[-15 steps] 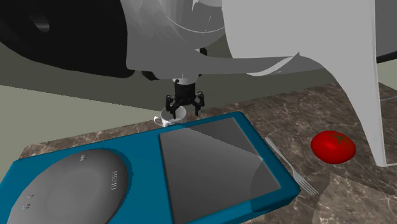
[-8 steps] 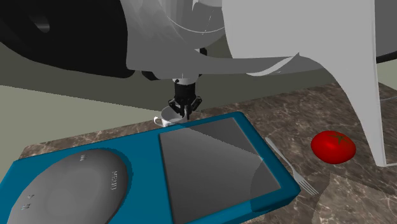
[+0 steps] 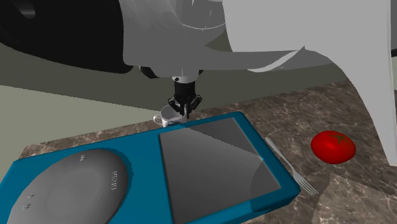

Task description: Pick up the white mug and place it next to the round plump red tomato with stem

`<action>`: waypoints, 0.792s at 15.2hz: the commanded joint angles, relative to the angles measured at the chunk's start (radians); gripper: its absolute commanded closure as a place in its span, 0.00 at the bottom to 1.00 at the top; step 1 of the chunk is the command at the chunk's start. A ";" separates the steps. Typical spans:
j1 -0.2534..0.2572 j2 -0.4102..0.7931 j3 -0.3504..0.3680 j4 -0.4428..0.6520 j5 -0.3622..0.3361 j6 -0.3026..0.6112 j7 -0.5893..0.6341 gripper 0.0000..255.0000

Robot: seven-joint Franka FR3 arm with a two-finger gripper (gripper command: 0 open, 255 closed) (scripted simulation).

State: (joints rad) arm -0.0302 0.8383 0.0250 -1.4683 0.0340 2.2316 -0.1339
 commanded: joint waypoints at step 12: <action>-0.001 -0.113 0.000 -0.010 0.000 -0.103 0.004 1.00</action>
State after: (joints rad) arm -0.0307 0.7338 0.0255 -1.4787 0.0338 2.1381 -0.1297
